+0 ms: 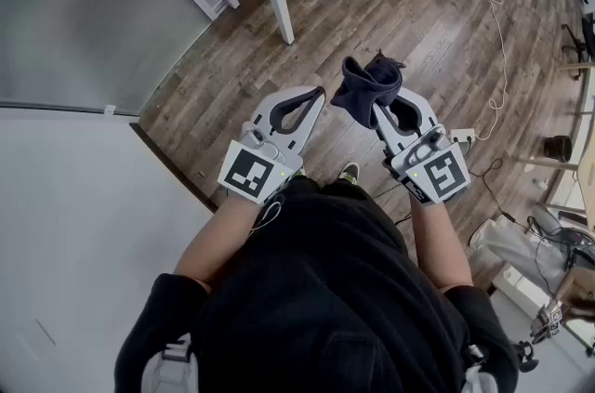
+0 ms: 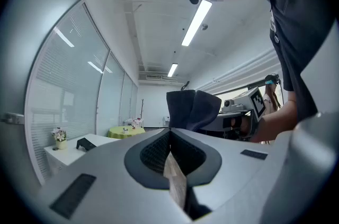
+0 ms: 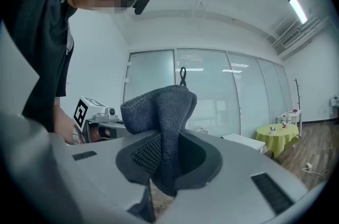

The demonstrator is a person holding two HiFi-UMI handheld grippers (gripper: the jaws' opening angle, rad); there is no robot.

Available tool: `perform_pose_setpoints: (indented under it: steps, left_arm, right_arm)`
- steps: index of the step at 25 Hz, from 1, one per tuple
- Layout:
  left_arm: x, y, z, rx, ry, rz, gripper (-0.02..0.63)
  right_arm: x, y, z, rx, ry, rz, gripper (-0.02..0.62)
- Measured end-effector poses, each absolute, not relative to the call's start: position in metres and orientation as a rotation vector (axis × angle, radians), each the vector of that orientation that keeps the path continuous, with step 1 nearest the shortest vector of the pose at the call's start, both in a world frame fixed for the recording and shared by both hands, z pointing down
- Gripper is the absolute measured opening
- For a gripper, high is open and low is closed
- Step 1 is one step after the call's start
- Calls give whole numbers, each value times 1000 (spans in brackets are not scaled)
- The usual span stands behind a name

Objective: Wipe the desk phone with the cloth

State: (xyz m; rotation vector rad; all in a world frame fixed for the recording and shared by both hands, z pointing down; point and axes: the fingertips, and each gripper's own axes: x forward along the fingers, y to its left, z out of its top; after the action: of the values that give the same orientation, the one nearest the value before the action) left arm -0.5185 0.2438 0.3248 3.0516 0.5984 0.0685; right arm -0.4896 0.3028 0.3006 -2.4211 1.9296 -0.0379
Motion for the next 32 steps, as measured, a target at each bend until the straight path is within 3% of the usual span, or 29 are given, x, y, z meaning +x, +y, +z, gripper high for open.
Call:
perform_pose_setpoints:
  steps: [21,32]
  left_arm:
    - [-526,210,336,3025,777,57,10]
    - [-471,222,336,3008,799,51,10]
  right_arm:
    - [-502,275,320,-2539,1805,-66,71]
    - [-448,288,324,-2555,1757,-60,71]
